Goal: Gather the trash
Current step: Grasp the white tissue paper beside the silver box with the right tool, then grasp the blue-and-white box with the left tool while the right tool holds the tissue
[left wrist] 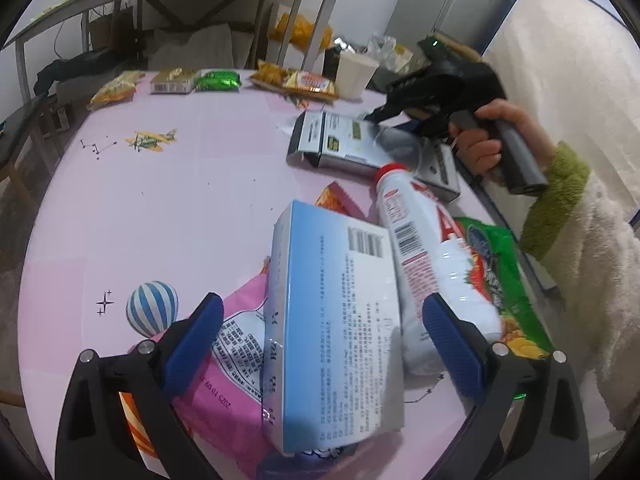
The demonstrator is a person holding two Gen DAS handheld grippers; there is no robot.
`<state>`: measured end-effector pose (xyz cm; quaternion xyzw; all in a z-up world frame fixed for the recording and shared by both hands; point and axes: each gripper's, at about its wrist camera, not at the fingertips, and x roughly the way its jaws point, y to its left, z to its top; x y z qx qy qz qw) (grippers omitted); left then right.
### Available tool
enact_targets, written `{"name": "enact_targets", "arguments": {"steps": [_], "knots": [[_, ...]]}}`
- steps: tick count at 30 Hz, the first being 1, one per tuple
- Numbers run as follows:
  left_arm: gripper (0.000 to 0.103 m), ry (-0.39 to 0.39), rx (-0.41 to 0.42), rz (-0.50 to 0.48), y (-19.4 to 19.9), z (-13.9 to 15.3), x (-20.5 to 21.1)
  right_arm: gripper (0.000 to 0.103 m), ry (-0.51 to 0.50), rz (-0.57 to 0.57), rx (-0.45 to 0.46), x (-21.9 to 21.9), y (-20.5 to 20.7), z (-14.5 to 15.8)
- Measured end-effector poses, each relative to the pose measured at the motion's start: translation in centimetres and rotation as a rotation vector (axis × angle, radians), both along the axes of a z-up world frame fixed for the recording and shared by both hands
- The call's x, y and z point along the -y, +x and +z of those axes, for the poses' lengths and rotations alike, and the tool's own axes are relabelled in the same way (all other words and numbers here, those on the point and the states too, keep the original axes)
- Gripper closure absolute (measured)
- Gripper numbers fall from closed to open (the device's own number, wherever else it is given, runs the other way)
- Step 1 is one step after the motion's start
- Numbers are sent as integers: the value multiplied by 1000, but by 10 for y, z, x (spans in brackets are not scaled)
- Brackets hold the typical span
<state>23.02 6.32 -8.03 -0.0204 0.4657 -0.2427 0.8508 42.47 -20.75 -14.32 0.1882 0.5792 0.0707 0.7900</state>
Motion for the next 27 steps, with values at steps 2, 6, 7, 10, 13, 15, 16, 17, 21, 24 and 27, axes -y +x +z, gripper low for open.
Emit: {"name": "enact_targets", "arguments": {"steps": [2,6,7,10,13,15,16,17,21,24,27], "knots": [[6,25,2,-9,2,-3,4,66,16,-5,0,4,-2,-1],[6,59,11,-18,-1,-2,5,66,45,-14,-3,11,-4,-5],[6,55,14,-22,-3,0,4,66,49,-16,-4,12,-4,-5],[6,61,50,-51,-13,4,1,66,58,-11,-3,13,-5,-6],[6,132,77,-96,-18,1,8,66,56,-1,-1,10,-5,-5],[6,183,81,-118,-20,-4,12,66,60,2,-2,8,-5,-6],[6,194,82,-132,-22,-6,13,66,62,4,-1,8,-5,-6],[6,198,81,-146,-24,-7,14,66,63,5,-1,8,-5,-6],[6,252,85,-179,-28,-13,19,66,63,11,-2,5,-4,-9],[6,297,101,-164,-25,-18,25,70,71,4,6,5,-2,-10],[6,296,95,-151,-23,-20,24,85,76,-2,-4,4,-3,-13]]}}
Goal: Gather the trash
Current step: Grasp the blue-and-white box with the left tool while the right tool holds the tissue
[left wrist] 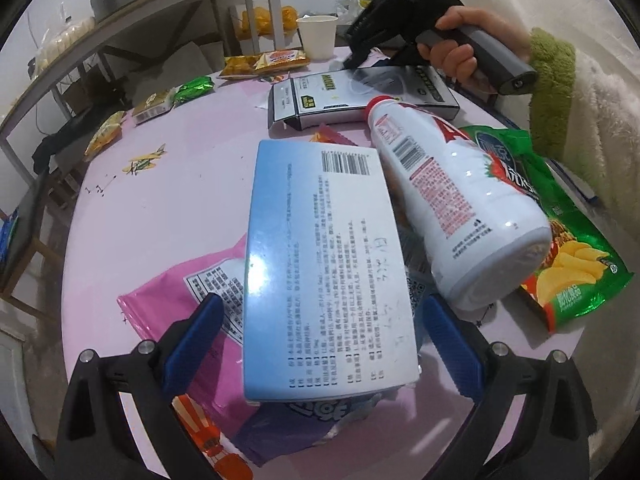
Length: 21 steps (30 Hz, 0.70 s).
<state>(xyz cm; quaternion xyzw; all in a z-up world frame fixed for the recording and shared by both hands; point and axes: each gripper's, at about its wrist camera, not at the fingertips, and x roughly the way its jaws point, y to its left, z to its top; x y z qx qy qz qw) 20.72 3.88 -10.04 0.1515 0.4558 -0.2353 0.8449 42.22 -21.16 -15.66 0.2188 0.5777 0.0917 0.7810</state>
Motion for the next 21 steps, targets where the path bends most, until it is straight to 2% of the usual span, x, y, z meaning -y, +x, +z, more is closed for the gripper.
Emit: {"name": "enact_targets", "arguments": {"steps": [3,5,7,12,17,19,21], "knots": [[13,-21,-4,5,-3,0,-3,97,-2,4,19,-1,-3,0],[18,-27,-1,11,-3,-1,-5,100,-25,11,39,-3,-5,4],[29,-52,-10,21,-1,-1,-9,102,-48,16,65,-5,-7,8],[29,-100,-14,41,-3,0,-17,103,-106,43,168,-13,-16,30],[29,-84,5,38,-9,2,-21,103,-169,52,256,-20,-24,51],[20,-75,14,46,-11,4,-22,103,-192,51,297,-22,-28,60],[17,-82,24,51,-12,7,-24,103,-214,42,345,-25,-32,72]]}}
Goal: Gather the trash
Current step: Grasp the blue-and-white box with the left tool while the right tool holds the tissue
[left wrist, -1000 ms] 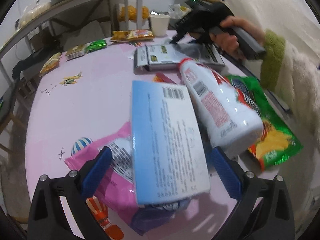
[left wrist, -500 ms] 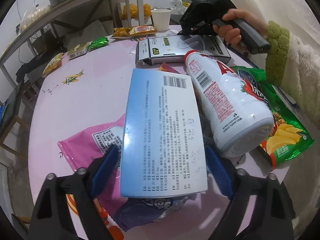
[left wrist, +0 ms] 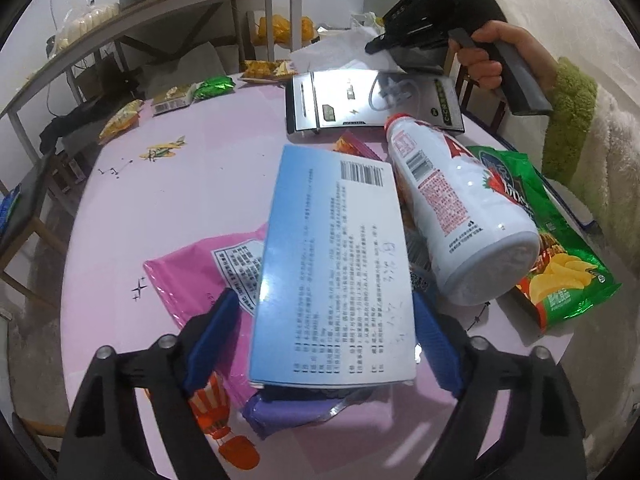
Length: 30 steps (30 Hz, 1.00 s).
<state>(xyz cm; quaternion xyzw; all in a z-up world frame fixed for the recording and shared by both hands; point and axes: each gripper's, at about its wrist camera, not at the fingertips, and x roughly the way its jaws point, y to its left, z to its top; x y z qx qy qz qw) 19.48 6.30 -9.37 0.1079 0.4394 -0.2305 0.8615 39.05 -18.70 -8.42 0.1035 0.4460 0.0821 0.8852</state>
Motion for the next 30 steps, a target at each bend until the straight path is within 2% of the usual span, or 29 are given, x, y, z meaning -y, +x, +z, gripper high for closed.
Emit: {"name": "enact_targets", "arguments": {"steps": [3,8,14,21,26,30], "knots": [[12,-7,10,6,0,4,-3,103,0,-5,70,2,-10,20],[12,3,27,6,-3,5,-2,103,15,3,148,0,-33,49],[12,-18,35,2,-4,10,-3,103,28,-3,206,6,-81,71],[12,-4,18,-12,3,2,7,103,77,-52,177,21,-136,63],[12,82,35,-47,0,-9,19,103,94,-76,133,21,-164,54],[14,126,73,-65,-6,-12,22,103,97,-91,135,19,-182,52]]}}
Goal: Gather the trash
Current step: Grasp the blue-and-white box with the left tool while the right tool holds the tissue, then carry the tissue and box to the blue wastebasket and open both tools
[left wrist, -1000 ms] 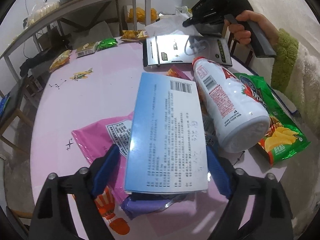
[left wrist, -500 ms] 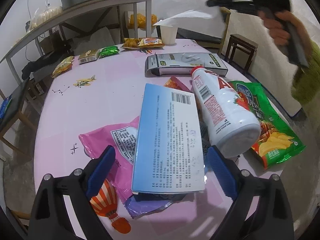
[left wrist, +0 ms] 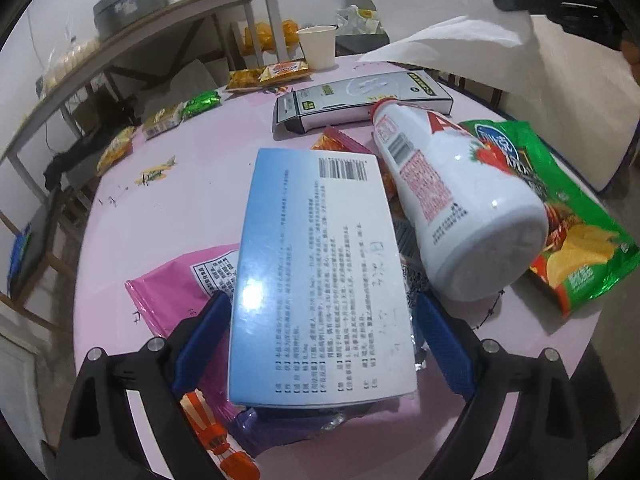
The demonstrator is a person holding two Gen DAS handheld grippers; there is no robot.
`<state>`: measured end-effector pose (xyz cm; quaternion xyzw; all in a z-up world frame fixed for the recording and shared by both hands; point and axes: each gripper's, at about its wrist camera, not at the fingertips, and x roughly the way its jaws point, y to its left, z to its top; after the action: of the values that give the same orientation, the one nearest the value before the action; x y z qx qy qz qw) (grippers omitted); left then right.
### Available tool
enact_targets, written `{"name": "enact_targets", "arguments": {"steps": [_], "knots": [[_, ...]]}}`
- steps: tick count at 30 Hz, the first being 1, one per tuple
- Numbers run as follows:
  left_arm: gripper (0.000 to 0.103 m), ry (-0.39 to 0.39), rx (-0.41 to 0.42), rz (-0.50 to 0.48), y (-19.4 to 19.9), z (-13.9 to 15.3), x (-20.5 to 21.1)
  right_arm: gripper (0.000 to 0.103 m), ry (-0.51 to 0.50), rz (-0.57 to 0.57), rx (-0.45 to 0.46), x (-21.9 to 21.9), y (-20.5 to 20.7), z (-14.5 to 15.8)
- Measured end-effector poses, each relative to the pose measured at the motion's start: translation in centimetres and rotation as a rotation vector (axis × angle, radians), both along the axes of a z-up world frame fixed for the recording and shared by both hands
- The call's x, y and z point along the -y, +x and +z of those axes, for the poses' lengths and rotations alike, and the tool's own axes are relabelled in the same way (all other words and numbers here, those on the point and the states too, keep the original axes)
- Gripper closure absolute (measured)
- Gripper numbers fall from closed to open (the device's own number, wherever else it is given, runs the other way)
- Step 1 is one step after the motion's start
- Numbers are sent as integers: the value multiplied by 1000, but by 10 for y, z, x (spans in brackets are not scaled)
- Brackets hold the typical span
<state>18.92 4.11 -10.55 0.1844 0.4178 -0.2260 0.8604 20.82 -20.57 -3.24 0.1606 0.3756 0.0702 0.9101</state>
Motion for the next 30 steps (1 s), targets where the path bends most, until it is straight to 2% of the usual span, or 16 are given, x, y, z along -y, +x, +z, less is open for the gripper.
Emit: {"name": "enact_targets", "arguments": {"steps": [1,3,11,20,23,27,30], "knots": [[23,-8,1,-3,-1,1,-1,103,7,-3,2,0,-4,0],[29,-33,-12,-2,-3,2,-4,103,21,-13,10,0,-14,2],[31,-135,42,47,-11,20,-24,103,78,-55,74,2,-47,14],[32,-257,162,108,-29,70,-55,103,114,-83,97,6,-65,15],[32,-313,220,124,-43,99,-66,103,119,-94,126,11,-79,22],[32,-371,259,95,-62,131,-62,103,111,-123,177,26,-105,34],[32,-407,253,31,-70,148,-39,103,111,-165,201,45,-125,37]]}}
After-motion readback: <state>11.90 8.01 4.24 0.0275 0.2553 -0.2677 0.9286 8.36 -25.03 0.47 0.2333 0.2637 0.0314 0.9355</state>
